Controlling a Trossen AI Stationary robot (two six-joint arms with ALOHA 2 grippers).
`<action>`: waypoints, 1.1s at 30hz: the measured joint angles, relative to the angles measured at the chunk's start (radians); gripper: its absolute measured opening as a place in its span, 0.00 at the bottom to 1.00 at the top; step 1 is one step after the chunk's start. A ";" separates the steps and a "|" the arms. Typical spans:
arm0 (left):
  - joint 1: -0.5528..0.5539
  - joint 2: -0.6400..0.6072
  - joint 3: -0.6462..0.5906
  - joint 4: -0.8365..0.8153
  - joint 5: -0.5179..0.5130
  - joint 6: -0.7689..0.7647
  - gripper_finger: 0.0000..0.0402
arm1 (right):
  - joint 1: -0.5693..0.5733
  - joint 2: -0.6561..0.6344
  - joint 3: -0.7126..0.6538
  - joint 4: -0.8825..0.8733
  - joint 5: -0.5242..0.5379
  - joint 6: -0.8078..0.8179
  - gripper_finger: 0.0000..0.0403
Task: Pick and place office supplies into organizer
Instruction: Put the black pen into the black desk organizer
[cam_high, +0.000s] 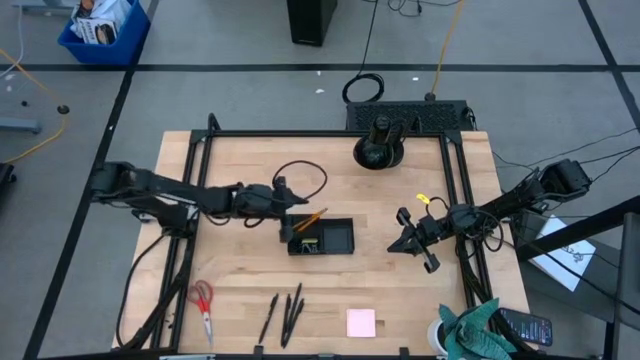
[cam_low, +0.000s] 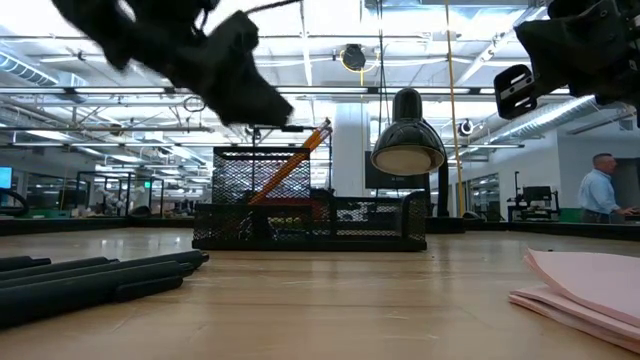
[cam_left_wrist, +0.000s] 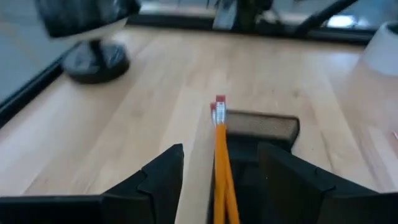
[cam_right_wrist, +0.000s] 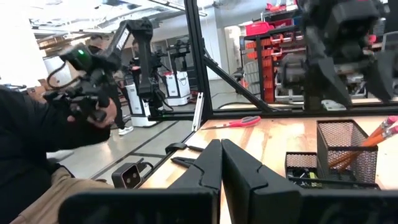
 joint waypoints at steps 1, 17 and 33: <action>-0.019 -0.021 0.046 -0.113 -0.035 -0.033 0.53 | 0.000 0.000 0.000 -0.001 0.000 0.000 0.00; -0.550 0.073 0.291 -0.900 -0.153 -1.043 0.53 | 0.000 0.005 0.000 -0.029 -0.003 -0.008 0.00; -0.734 0.421 0.430 -0.783 0.020 -1.419 0.53 | 0.000 0.003 0.000 -0.002 -0.003 -0.008 0.00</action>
